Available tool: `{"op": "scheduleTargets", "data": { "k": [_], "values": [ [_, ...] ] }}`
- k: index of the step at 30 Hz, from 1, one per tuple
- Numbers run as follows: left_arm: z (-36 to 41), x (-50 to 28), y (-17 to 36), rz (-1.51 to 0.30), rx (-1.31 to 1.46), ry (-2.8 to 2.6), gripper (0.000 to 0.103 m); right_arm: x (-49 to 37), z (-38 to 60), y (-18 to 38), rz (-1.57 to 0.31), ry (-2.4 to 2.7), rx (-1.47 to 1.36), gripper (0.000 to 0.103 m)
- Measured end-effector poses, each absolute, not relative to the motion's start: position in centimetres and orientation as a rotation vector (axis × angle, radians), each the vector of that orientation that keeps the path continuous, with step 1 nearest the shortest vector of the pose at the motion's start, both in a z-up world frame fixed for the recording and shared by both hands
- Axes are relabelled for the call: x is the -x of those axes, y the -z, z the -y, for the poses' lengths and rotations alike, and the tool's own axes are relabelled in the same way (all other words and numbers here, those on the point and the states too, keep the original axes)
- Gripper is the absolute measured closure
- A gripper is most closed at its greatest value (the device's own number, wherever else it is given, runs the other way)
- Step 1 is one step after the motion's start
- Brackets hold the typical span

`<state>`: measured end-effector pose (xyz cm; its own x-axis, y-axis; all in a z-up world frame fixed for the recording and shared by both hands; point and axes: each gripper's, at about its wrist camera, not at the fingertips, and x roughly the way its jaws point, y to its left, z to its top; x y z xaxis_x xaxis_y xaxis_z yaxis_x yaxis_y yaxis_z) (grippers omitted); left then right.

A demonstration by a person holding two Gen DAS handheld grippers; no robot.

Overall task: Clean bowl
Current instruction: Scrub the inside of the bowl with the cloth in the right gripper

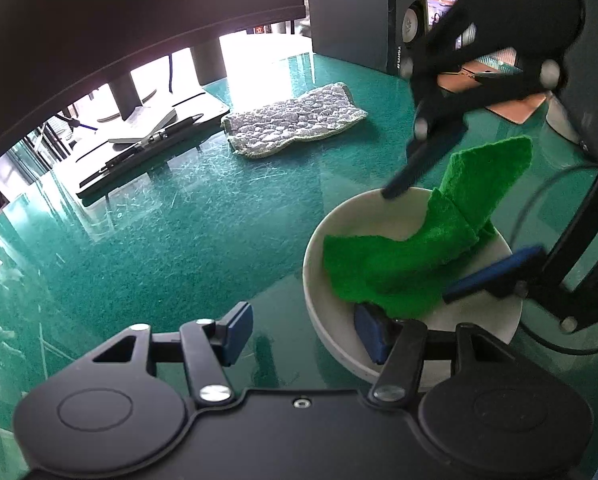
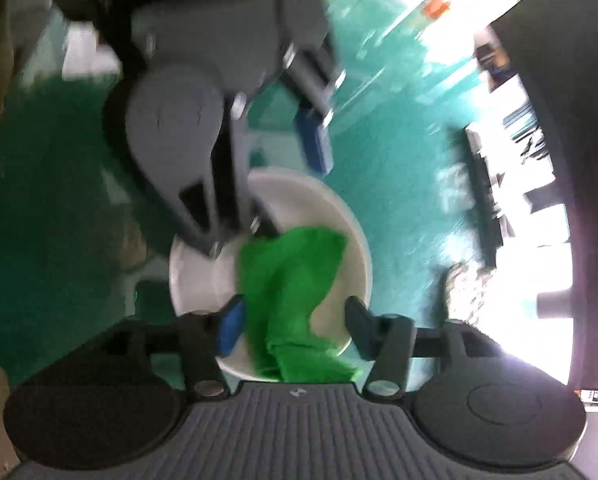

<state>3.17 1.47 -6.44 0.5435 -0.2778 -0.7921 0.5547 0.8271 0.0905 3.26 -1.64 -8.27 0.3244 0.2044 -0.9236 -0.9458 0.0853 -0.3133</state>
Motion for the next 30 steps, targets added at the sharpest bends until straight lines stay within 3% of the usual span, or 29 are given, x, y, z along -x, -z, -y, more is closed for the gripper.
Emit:
{"op": "scheduleTargets", "data": {
  "k": [2,7,8,10,19,25,30],
  "values": [
    [-1.4,-3.2,6.4,-0.862,-0.355,0.506,0.047,-3.6,1.6,7.6,-0.845,-1.034,1.121,0.076],
    [-1.4,-3.0,6.4,-0.860,-0.366,0.509,0.047,-2.2,1.2,8.5,-0.893,-1.056,1.192,0.078],
    [-1.4,-3.0,6.3,-0.861,-0.365,0.510,0.047,-2.7,1.3,9.4,-0.898,-1.054,1.202,0.088],
    [-1.5,-3.0,6.3,-0.862,-0.362,0.511,0.048,-3.1,1.5,10.3,-0.925,-1.072,1.201,0.094],
    [-1.6,-3.0,6.3,-0.862,-0.362,0.518,0.051,-2.7,0.1,11.3,-0.647,-1.152,1.345,0.093],
    [-1.6,-3.1,6.4,-0.862,-0.360,0.520,0.051,-2.6,1.7,10.7,-0.779,-1.096,1.291,0.073],
    [-1.5,-3.1,6.3,-0.859,-0.376,0.524,0.051,-1.7,2.5,8.7,-0.727,-1.098,1.250,0.074]
  ]
}}
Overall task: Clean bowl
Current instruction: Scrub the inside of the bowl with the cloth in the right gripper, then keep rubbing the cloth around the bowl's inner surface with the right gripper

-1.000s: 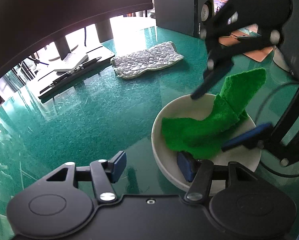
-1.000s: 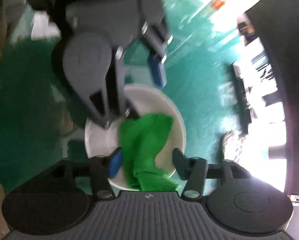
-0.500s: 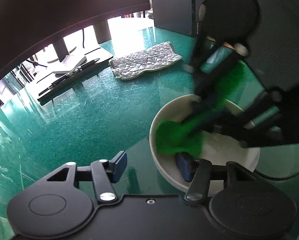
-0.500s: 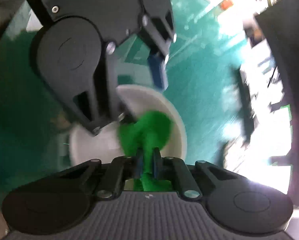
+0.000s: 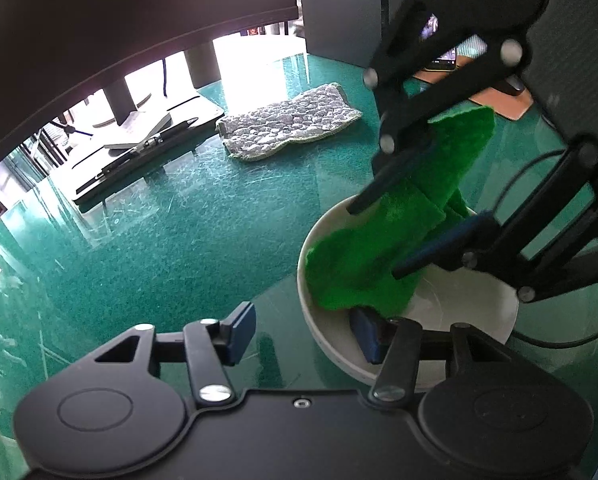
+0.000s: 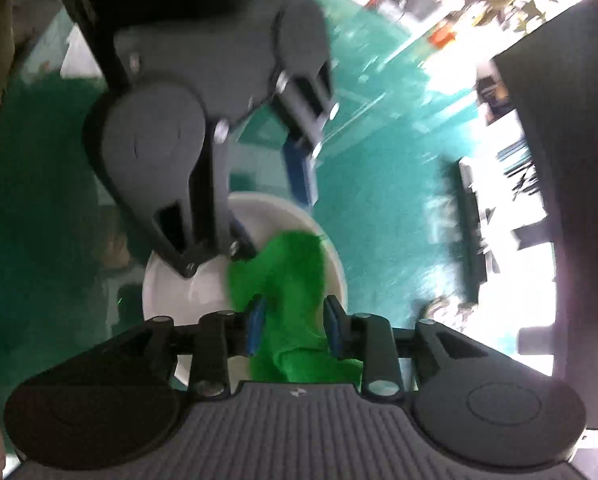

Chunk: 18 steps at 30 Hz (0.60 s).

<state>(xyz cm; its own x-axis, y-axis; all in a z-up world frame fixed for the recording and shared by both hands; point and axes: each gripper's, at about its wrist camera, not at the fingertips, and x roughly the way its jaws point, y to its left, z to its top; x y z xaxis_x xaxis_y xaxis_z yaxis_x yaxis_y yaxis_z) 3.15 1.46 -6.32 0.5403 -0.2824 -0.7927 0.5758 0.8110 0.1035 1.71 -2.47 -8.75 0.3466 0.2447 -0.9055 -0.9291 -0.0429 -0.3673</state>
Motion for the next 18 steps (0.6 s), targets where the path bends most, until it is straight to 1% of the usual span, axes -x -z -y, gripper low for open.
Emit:
{"op": "scheduleTargets", "data": {
  "k": [1,2,5,6,7,11,14,18],
  "values": [
    [-1.4,-3.1,6.3,-0.859,-0.379,0.525,0.051,-1.6,2.6,8.8,-0.742,-1.106,1.249,0.081],
    [-1.4,-3.1,6.3,-0.859,-0.380,0.525,0.051,-1.6,2.6,8.9,-0.751,-1.109,1.251,0.089],
    [-1.4,-3.1,6.3,-0.859,-0.383,0.524,0.051,-2.3,2.1,10.6,-0.782,-1.110,1.304,0.090],
    [-1.4,-3.1,6.2,-0.860,-0.384,0.523,0.051,-2.7,1.8,11.3,-0.807,-1.116,1.314,0.090],
    [-1.4,-3.1,6.2,-0.861,-0.382,0.520,0.051,-2.6,1.7,10.9,-0.808,-1.117,1.314,0.092],
    [-1.5,-3.2,6.2,-0.865,-0.376,0.514,0.051,-2.7,0.3,10.2,-0.738,-1.132,1.323,0.095],
    [-1.6,-3.3,6.3,-0.866,-0.375,0.511,0.051,-2.0,0.6,10.1,-0.720,-1.121,1.364,0.096],
    [-1.5,-3.3,6.3,-0.864,-0.377,0.505,0.051,-0.9,1.8,10.4,-0.801,-1.086,1.407,0.095]
  ]
}}
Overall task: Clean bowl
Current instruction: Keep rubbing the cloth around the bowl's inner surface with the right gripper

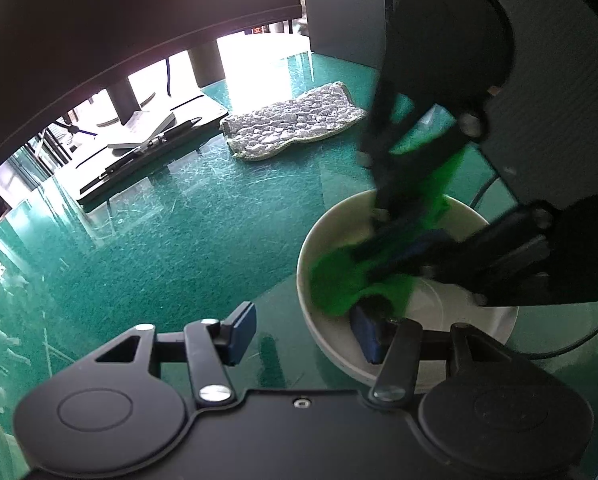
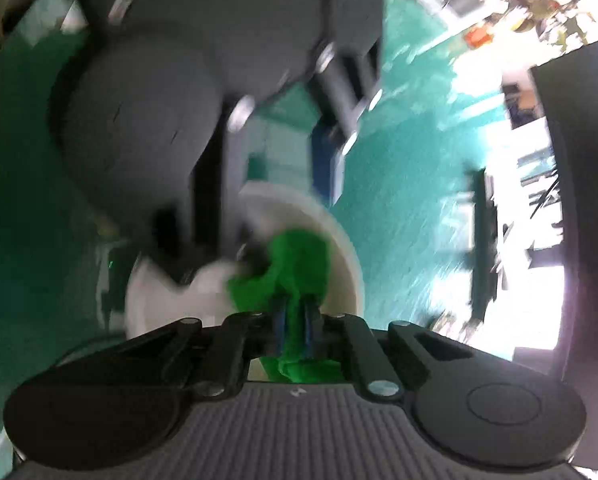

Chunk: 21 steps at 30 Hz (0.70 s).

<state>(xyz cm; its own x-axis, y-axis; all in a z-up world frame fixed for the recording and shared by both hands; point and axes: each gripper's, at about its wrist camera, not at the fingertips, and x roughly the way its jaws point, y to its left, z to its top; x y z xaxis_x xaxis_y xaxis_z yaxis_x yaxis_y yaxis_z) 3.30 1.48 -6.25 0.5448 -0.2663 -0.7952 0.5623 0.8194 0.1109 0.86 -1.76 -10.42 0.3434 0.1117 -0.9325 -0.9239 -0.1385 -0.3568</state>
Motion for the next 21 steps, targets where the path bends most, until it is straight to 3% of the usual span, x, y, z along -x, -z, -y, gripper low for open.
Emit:
{"op": "scheduleTargets", "data": {
  "k": [5,10,13,19,21],
  "values": [
    [-1.3,-3.3,6.3,-0.856,-0.391,0.510,0.050,-2.4,1.5,8.6,-1.129,-1.072,1.113,0.095],
    [-1.5,-3.4,6.3,-0.862,-0.374,0.512,0.048,-6.6,2.8,7.8,-1.446,-0.991,0.619,0.094],
    [-1.4,-3.3,6.3,-0.855,-0.390,0.510,0.048,-7.3,3.5,8.1,-1.439,-0.980,0.653,0.094],
    [-1.8,-3.4,6.4,-0.866,-0.352,0.515,0.048,-3.8,2.6,7.4,-1.062,-0.994,1.158,0.094],
    [-1.7,-3.4,6.4,-0.866,-0.351,0.515,0.048,-4.0,2.7,7.2,-1.096,-0.988,1.128,0.093]
  ]
}}
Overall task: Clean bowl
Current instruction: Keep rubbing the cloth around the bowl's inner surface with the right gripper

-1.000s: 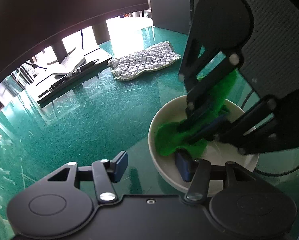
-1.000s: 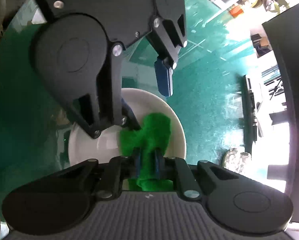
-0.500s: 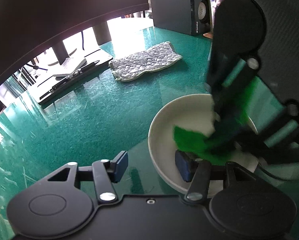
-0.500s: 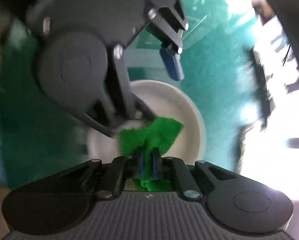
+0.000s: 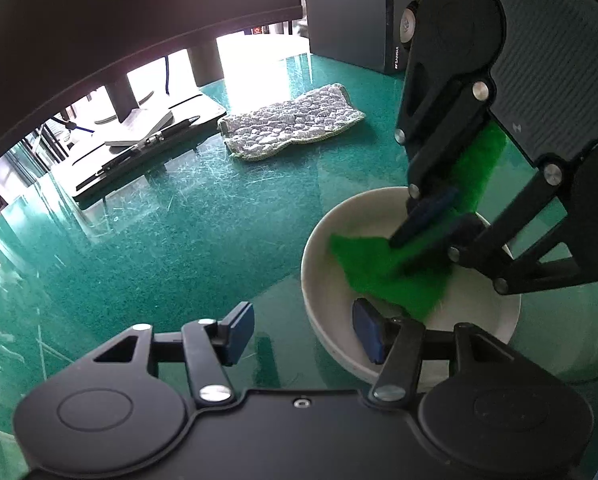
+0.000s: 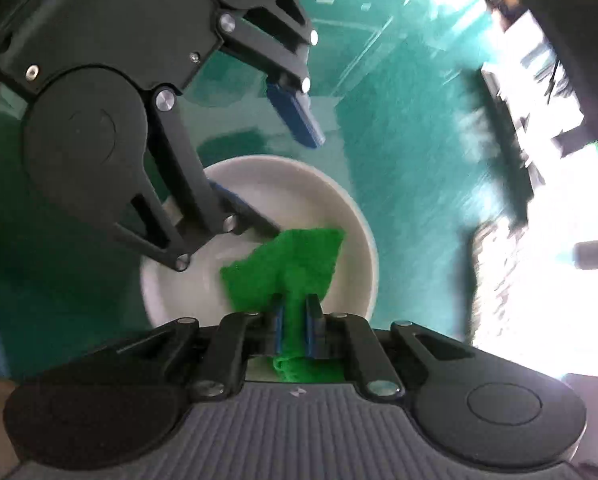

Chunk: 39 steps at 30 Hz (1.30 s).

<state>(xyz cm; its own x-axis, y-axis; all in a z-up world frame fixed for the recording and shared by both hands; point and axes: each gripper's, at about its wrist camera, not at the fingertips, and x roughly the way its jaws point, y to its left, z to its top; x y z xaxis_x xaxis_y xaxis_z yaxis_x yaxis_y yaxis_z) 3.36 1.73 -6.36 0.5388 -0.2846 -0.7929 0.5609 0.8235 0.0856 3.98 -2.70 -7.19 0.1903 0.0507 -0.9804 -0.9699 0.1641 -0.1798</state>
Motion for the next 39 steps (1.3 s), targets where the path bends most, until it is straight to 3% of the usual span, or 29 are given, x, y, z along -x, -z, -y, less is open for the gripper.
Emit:
{"op": "scheduleTargets", "data": {
  "k": [8,11,12,15,18,31,39],
  "values": [
    [-1.4,-3.2,6.3,-0.859,-0.366,0.526,0.046,-5.4,3.6,5.1,-1.395,-1.046,0.700,0.090],
    [-1.3,-3.1,6.3,-0.859,-0.371,0.529,0.046,-4.2,3.6,5.3,-1.291,-1.057,0.906,0.090],
    [-1.3,-3.1,6.3,-0.859,-0.371,0.530,0.047,-3.0,3.5,5.5,-1.163,-1.070,1.093,0.090],
    [-1.2,-3.0,6.3,-0.856,-0.378,0.521,0.047,-1.6,3.4,5.5,-0.956,-1.036,1.313,0.091],
    [-1.3,-3.1,6.3,-0.861,-0.367,0.517,0.047,-1.1,3.4,5.2,-0.884,-1.019,1.351,0.091],
    [-1.2,-3.1,6.3,-0.856,-0.371,0.515,0.046,-2.2,3.3,8.6,-0.938,-1.012,1.335,0.090],
    [-1.3,-3.3,6.4,-0.865,-0.345,0.501,0.044,0.0,3.3,7.5,-0.937,-0.999,1.357,0.090]
  ]
}}
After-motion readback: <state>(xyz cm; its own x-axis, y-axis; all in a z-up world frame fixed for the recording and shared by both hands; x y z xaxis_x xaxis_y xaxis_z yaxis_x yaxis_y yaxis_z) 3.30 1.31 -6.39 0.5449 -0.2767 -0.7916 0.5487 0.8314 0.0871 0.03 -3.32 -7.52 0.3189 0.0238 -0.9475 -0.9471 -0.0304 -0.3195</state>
